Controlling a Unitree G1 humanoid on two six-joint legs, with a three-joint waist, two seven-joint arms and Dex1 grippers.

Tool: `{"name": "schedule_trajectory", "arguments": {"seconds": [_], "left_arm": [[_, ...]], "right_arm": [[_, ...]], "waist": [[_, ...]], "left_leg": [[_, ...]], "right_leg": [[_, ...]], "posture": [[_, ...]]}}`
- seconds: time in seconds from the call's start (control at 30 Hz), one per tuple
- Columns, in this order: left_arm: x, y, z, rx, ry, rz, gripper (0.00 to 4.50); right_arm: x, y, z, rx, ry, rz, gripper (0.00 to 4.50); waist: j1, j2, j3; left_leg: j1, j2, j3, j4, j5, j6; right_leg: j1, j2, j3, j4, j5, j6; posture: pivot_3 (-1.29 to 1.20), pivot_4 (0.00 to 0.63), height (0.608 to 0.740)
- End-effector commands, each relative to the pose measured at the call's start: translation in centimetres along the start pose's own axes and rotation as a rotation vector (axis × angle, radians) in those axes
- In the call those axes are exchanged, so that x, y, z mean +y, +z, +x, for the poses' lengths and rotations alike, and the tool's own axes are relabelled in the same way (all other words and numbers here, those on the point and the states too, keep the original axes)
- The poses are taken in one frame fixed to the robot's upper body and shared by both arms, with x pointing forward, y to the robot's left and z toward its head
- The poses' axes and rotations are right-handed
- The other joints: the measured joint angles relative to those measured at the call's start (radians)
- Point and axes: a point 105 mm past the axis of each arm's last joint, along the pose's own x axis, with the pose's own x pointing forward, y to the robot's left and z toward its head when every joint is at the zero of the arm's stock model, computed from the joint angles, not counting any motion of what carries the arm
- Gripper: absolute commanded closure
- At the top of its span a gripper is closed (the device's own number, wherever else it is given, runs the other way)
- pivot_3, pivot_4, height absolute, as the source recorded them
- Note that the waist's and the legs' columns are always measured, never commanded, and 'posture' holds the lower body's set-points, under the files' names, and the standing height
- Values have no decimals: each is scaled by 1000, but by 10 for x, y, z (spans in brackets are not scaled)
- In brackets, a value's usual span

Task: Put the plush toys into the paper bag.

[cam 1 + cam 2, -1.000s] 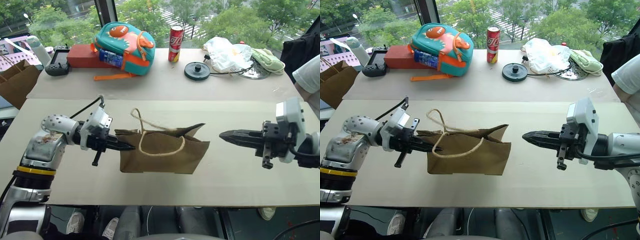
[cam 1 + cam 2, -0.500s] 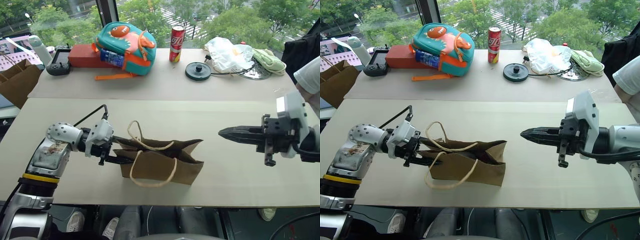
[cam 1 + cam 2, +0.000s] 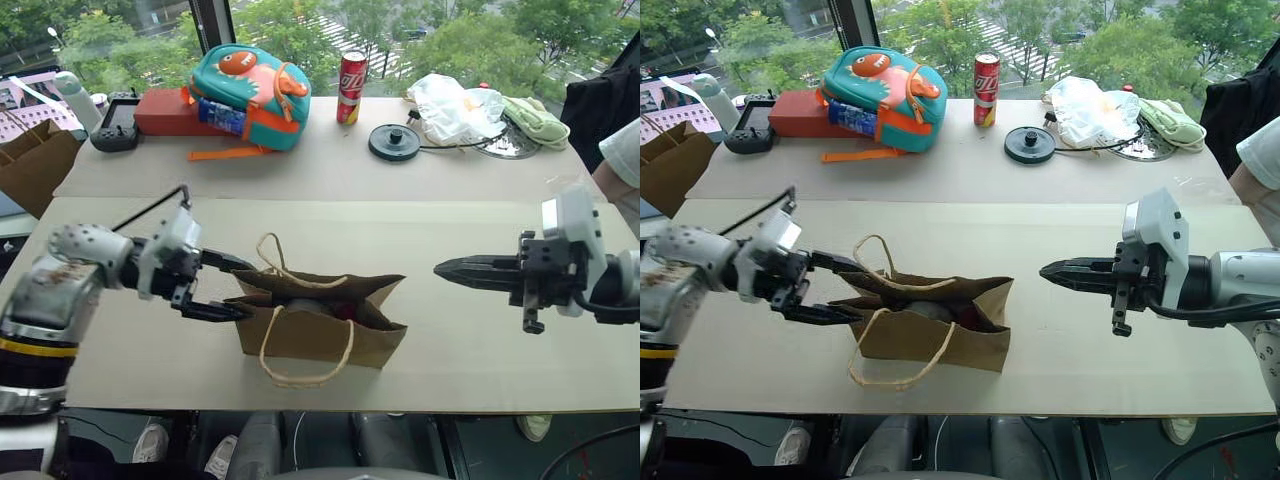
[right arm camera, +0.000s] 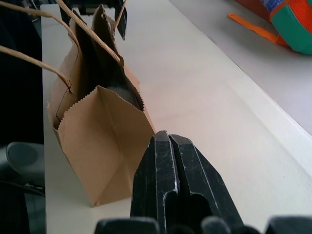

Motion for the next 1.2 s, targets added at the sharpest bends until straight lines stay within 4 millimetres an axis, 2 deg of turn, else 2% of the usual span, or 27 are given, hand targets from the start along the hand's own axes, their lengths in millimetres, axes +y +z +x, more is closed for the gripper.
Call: {"name": "schedule_trajectory", "arguments": {"seconds": [0.03,0.23,0.37,0.57,0.73,1.2], "left_arm": [[-10,0,5,-4,-19,-6,728],[-3,4,-8,-11,38,-54,728],[3,21,-35,-20,52,-142,728],[4,51,-66,-34,85,-151,728],[2,56,-69,-31,88,-131,728],[-3,53,-64,-43,66,-154,728]], "right_arm": [[-2,8,1,-17,-11,-56,4500],[-1,11,0,-22,-6,-63,4500],[1,13,-2,-19,-3,-68,4500],[-1,19,-5,-17,-3,-92,4500],[0,22,-4,-20,3,-101,4500],[-1,22,-1,-25,12,-99,4500]], "waist": [[-1,0,0],[1,0,0],[1,0,0],[-2,0,0],[0,0,0],[1,0,0]], "left_leg": [[0,0,0,0,0,0],[0,1,0,1,0,0],[0,1,0,1,0,0],[0,1,1,0,0,0],[0,1,1,0,0,0],[0,1,1,0,0,0]], "right_leg": [[0,0,0,0,0,0],[0,0,0,1,0,0],[0,1,-1,1,0,0],[-1,1,0,1,-1,0],[-1,1,-1,1,-1,0],[-1,1,-1,2,-1,-1]], "posture": [[0,150,733],[0,150,733],[0,150,733],[0,150,733],[0,150,733],[0,150,733]]}}
